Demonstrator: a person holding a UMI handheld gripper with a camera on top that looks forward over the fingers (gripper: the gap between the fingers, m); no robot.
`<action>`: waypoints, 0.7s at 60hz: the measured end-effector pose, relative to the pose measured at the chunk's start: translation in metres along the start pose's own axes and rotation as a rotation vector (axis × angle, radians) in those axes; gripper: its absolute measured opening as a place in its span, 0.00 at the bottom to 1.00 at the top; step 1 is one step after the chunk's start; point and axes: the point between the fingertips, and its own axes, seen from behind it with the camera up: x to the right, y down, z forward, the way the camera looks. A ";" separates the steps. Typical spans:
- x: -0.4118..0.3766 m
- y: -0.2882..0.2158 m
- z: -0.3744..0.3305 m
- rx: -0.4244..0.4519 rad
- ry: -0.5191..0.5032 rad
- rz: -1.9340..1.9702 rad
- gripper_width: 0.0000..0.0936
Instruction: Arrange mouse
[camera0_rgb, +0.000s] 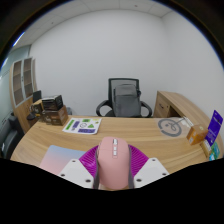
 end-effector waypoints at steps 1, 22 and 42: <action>-0.014 -0.003 0.000 0.002 -0.012 -0.004 0.41; -0.161 0.078 0.041 -0.170 0.035 -0.052 0.41; -0.160 0.105 0.047 -0.229 0.057 -0.071 0.53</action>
